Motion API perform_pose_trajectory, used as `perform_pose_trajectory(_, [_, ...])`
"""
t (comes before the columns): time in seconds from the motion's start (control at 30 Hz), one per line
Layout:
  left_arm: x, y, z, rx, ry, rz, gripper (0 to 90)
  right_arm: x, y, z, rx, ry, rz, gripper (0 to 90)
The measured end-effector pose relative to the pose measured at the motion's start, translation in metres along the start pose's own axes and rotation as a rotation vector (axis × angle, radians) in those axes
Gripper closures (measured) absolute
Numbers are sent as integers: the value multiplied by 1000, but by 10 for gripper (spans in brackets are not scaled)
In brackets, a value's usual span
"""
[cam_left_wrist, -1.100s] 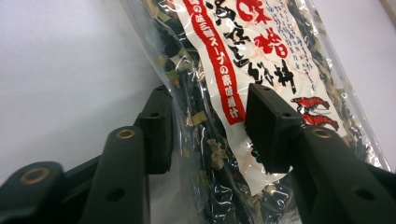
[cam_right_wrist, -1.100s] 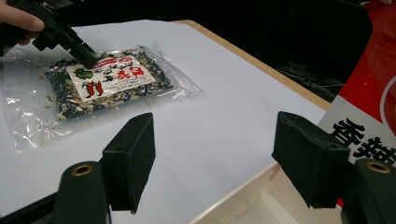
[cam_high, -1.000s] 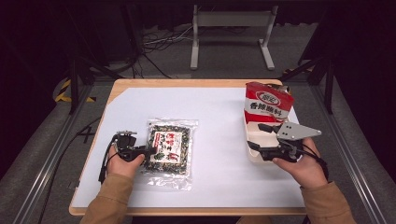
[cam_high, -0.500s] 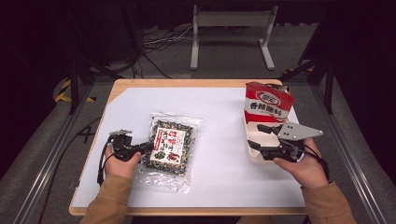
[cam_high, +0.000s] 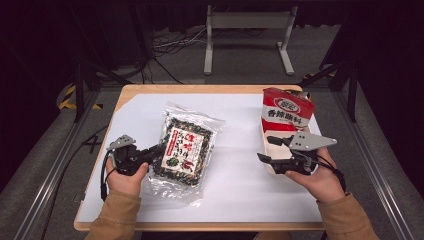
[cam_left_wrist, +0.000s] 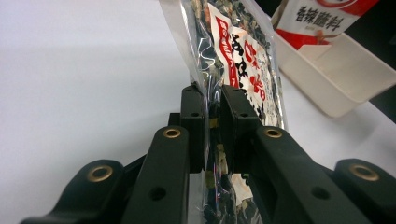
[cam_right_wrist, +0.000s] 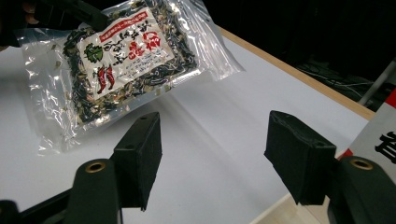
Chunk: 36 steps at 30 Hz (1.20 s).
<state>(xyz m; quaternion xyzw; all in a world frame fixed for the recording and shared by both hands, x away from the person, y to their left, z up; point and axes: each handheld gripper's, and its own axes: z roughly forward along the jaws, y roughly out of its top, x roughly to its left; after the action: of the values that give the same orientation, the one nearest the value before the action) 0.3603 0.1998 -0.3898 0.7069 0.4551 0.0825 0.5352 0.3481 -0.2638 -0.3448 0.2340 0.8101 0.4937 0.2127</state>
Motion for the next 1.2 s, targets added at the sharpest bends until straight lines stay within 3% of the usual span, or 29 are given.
perform_pose_trajectory(0.17, [-7, 3, -7, -37, -1, 27, 806, 3, 6, 7, 5, 16, 20, 365])
perform_pose_trajectory(0.3, [-14, 7, -15, -76, -22, 55, 806, 9, 14, 21, 8, 42, 65, 351])
perform_pose_trajectory(0.47, [-24, 11, -21, -115, -48, 87, 806, 15, 20, 34, 12, 66, 77, 344])
perform_pose_trajectory(0.67, [-31, 11, -22, -151, -94, 112, 806, 20, 26, 51, -13, 106, 168, 321])
perform_pose_trajectory(0.9, [-36, 11, -21, -148, -123, 124, 805, 22, 30, 59, -20, 134, 206, 317])
perform_pose_trajectory(1.2, [-42, 11, -21, -161, -152, 176, 805, 22, 34, 67, -26, 176, 245, 307])
